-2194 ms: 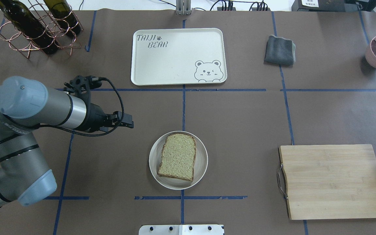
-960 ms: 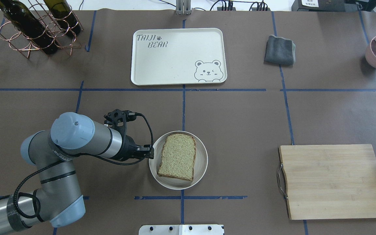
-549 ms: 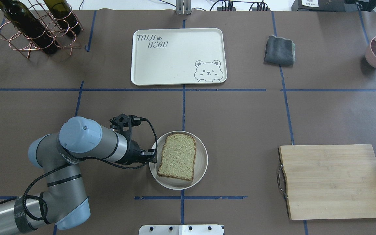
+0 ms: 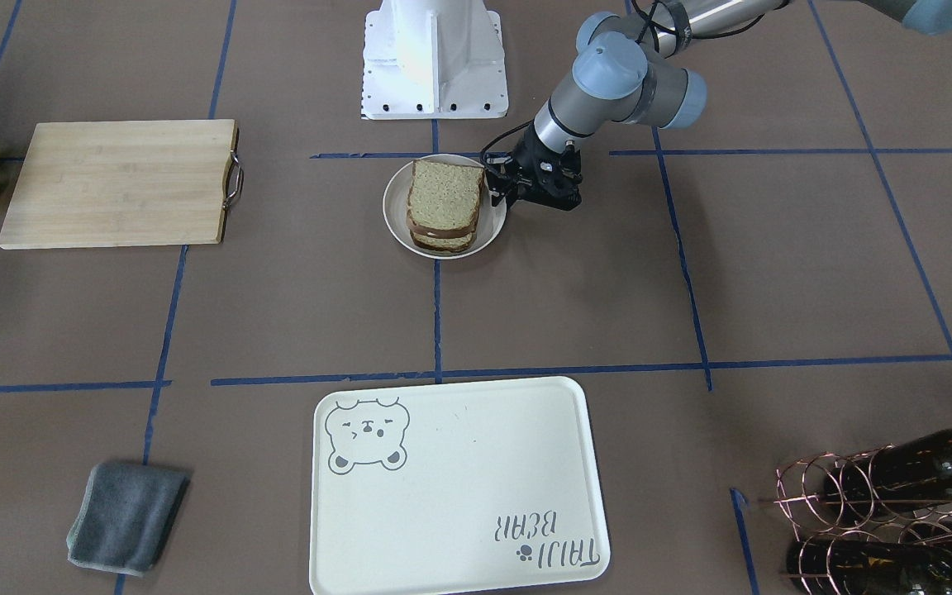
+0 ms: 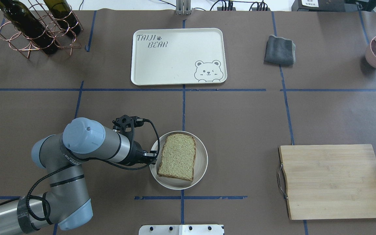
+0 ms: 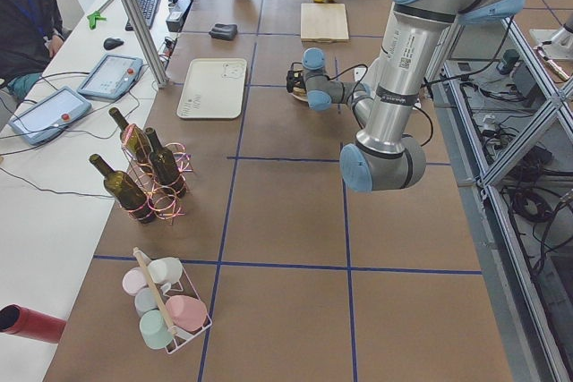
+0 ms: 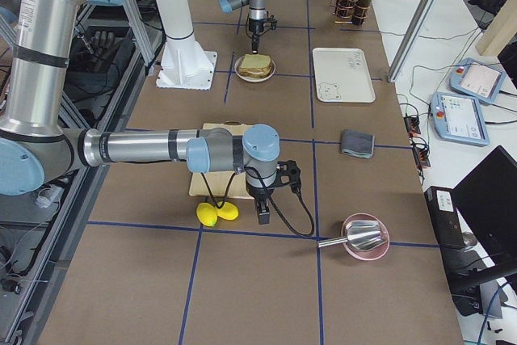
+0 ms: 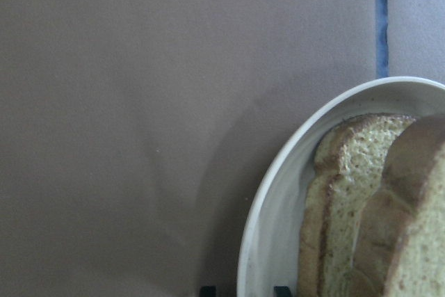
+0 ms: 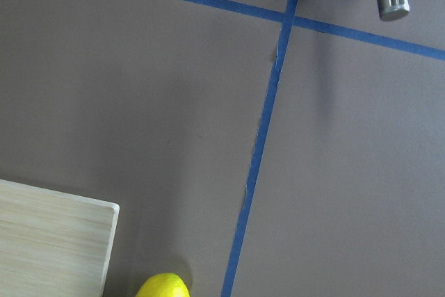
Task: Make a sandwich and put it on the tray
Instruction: 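Close the left gripper on the plate rim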
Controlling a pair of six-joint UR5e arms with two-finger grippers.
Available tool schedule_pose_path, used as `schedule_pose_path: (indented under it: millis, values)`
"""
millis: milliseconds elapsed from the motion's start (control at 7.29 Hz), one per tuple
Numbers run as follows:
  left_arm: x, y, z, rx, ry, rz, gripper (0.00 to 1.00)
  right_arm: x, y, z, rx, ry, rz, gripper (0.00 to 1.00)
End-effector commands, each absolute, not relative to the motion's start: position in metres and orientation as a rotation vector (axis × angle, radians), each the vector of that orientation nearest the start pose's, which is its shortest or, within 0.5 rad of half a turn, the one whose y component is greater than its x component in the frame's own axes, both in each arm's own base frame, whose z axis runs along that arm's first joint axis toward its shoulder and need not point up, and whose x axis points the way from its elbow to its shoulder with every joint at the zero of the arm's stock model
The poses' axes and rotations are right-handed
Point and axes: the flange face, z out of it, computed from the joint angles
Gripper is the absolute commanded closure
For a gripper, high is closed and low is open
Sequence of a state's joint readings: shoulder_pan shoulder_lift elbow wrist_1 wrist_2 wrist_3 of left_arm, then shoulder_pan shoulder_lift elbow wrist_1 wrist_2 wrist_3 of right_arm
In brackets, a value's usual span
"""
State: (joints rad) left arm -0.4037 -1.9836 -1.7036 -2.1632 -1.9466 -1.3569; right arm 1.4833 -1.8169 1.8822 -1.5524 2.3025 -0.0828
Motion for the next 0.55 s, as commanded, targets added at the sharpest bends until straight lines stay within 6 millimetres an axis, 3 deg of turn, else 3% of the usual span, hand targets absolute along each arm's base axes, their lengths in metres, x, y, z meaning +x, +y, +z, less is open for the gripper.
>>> schedule_pose_path:
  millis: [0, 411]
  values:
    - [0.5416, -0.3374, 0.2951, 0.025, 1.173, 0.045, 1.00, 0.0322, -0.3981, 0.6143, 0.080, -0.731, -0.194, 0.00]
    - [0.5364, -0.3382, 0.2906, 0.030, 1.183, 0.044, 1.00, 0.0320, -0.3988, 0.6128, 0.083, -0.733, -0.195, 0.00]
